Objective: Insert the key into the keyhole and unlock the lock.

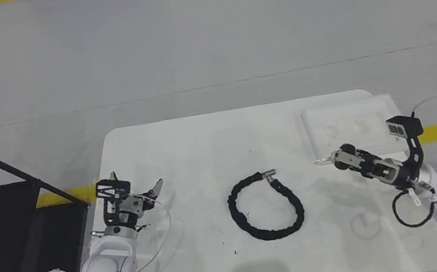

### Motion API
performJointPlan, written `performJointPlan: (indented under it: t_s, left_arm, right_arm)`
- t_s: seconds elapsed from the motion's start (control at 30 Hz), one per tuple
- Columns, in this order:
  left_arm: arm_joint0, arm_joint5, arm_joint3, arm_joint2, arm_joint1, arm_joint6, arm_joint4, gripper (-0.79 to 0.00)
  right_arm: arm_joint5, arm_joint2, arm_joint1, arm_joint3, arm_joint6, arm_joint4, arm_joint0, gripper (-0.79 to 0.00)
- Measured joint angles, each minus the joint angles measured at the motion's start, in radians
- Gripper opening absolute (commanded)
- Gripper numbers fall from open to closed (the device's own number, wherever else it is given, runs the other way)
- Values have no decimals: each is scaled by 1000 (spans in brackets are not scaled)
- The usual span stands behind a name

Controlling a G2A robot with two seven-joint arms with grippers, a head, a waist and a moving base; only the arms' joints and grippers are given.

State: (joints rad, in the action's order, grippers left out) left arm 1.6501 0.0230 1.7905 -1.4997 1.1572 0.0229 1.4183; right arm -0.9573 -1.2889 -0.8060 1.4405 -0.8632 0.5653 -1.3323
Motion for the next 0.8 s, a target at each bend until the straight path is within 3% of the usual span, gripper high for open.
performJointPlan:
  t_s: [0.3, 0.6, 0.8]
  left_arm:
    - [-220, -56, -118, 263, 42, 76, 101, 0]
    - [-291, -54, -131, 437, 72, 164, 191, 0]
    - [-334, 24, -159, 556, 91, 228, 280, 0]
  right_arm:
    - [0, 0, 0, 0, 0, 0, 0, -785]
    - [0, 0, 0, 0, 0, 0, 0, -785]
    - [0, 0, 0, 0, 0, 0, 0, -785]
